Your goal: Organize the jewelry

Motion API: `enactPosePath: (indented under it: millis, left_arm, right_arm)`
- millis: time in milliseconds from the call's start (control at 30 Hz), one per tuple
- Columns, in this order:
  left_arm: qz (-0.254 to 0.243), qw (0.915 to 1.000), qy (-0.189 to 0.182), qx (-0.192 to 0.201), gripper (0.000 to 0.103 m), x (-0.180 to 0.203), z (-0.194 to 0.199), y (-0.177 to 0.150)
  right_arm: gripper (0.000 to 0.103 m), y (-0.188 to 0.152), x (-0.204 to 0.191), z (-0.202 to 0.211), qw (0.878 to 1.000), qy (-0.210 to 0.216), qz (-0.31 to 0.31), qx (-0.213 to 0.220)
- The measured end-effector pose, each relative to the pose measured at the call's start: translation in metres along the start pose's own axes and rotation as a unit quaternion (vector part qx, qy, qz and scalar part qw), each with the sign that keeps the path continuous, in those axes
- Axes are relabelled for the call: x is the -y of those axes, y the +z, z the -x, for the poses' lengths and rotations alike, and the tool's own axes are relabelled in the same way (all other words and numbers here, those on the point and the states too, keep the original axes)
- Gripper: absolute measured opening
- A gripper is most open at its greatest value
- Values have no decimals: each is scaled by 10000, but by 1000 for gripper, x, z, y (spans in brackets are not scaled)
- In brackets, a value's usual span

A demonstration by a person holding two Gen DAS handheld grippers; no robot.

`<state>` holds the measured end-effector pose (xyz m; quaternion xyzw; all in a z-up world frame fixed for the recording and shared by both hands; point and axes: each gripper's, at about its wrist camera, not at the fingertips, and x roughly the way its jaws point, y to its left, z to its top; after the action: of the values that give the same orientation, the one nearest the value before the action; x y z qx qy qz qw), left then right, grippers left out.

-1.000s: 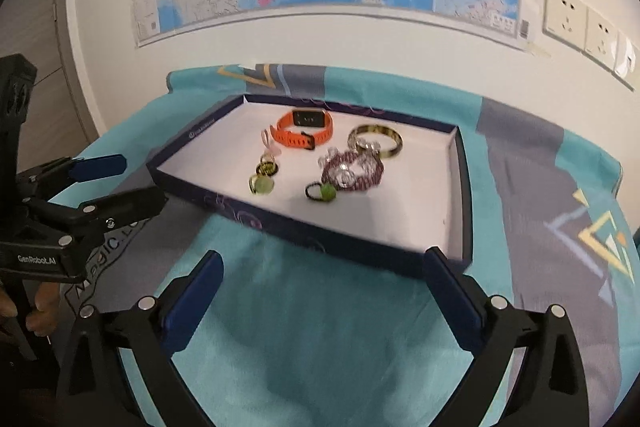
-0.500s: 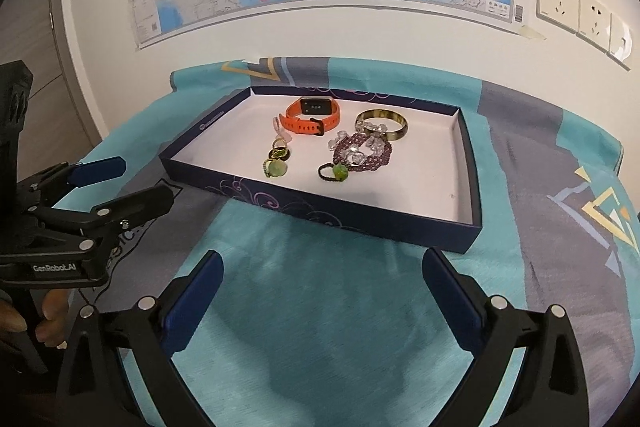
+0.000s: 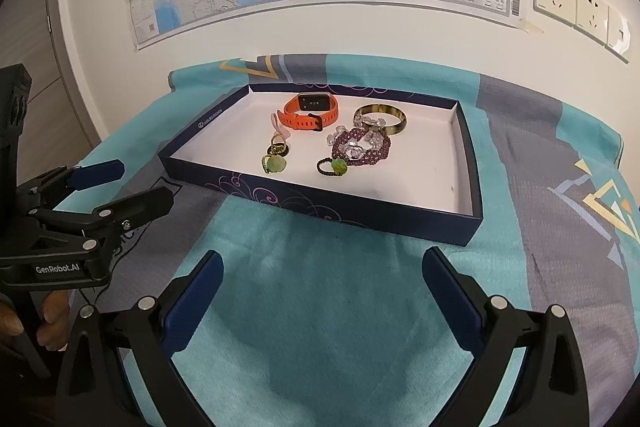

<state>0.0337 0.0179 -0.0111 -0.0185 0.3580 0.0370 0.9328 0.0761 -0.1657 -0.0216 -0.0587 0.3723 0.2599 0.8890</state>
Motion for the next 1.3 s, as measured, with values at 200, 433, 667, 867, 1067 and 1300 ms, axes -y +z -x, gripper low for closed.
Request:
enactPosePath:
  millis: [200,433,667,867,1067,1300]
  left_arm:
    - [-10,10000,26,-3,97,0,0,0]
    - [-26,10000,59,-23,97,1,-1,0]
    - [-37,10000,36,-32,97,1,-2,0]
    - [-42,10000,34,-49,97,2,-3,0]
    - [-45,10000,37,-62,97,3,-4,0]
    - [-38,10000,29,-56,97,2,-4,0]
  right_arm:
    - [96,-3,-1,0,10000,14,-4,-38]
    - [96,-3,0,0,10000,18,-24,-30]
    - [96,-2,0,-2,10000,22,-26,-41]
    - [96,-2,1,-1,10000,29,-20,-57]
    - [96,-2,2,-1,10000,20,-32,-59]
    - [96,-2,4,-2,10000,22,-21,-66]
